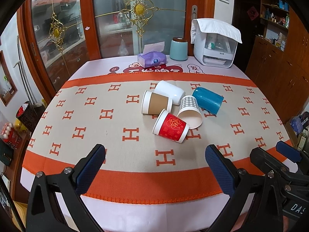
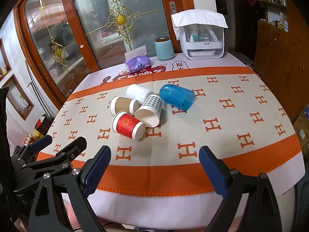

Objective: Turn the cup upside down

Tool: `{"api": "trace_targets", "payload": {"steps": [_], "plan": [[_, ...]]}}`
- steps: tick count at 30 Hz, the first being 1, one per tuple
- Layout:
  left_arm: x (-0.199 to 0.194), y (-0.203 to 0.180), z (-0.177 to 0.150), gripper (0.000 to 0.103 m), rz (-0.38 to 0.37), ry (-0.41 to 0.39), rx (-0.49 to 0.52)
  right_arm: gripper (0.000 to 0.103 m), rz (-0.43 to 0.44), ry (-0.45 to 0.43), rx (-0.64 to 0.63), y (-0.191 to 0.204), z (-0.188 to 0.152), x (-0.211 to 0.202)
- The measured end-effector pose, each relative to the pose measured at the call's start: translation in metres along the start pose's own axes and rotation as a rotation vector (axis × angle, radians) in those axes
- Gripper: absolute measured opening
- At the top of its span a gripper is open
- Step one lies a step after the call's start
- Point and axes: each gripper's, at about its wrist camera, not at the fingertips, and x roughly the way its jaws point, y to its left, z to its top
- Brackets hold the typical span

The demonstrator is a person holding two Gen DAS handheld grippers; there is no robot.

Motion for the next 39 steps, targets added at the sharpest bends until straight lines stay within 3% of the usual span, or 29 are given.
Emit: {"api": "trace_targets", "payload": {"steps": [39], "plan": [[0.0010, 0.0014, -0.0035, 0.102, -0.015, 0.017, -0.009, 0.093, 0.001, 0.009, -0.001, -0.0002, -0.0020, -0.0023]]}}
